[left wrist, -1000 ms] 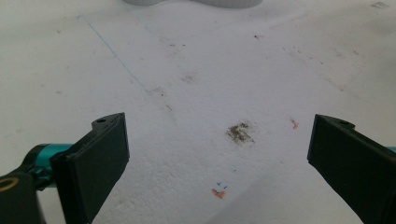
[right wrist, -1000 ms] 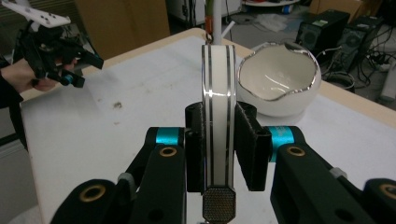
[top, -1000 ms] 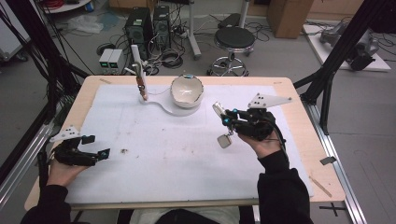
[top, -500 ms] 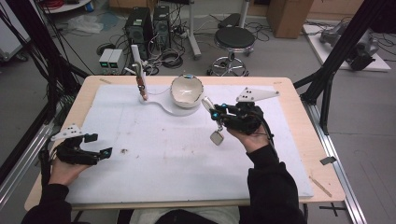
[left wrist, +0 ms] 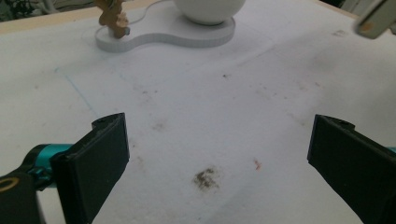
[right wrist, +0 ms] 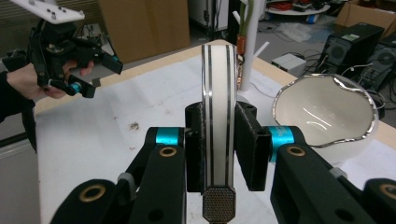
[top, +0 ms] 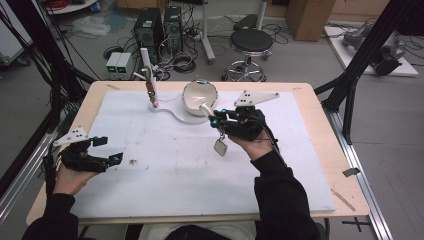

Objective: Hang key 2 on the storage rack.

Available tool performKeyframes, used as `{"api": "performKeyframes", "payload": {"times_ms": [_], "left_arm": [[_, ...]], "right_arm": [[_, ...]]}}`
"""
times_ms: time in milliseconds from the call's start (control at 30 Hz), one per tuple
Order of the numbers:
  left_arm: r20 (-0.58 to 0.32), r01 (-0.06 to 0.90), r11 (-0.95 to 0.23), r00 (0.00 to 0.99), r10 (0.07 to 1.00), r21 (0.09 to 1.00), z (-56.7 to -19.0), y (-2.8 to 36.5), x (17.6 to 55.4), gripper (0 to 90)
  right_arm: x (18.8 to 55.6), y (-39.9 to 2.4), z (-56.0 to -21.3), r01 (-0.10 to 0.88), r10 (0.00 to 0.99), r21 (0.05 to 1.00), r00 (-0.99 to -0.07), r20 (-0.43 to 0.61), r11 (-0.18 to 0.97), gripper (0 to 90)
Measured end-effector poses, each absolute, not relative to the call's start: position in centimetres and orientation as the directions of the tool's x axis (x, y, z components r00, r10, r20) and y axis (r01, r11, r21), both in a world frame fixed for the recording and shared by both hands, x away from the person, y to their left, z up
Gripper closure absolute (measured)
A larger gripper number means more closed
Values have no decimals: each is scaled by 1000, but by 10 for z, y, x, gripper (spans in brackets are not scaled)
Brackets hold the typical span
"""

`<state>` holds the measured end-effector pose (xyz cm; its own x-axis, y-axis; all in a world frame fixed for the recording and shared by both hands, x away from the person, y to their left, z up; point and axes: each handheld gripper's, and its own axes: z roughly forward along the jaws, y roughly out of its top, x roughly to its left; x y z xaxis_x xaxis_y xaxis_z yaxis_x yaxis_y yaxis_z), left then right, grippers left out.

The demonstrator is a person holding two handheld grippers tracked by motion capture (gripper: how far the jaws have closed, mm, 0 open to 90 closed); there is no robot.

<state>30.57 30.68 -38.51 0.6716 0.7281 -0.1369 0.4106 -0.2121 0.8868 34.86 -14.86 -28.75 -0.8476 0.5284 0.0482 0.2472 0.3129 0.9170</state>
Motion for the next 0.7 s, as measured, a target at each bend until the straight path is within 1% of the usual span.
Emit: {"api": "performKeyframes", "payload": {"times_ms": [233,433,700], "left_arm": [[-124,366,-214,711,692,905,-363,292,313,60],[-113,325,-211,747,655,922,-338,278,320,60],[-109,295,-208,780,617,933,-318,258,330,74]], "right_arm": [[351,-137,-287,251,516,916,-855,58,313,747],[357,-120,-284,238,482,922,-873,66,306,747],[362,-97,-279,219,438,927,-896,68,304,747]]}}
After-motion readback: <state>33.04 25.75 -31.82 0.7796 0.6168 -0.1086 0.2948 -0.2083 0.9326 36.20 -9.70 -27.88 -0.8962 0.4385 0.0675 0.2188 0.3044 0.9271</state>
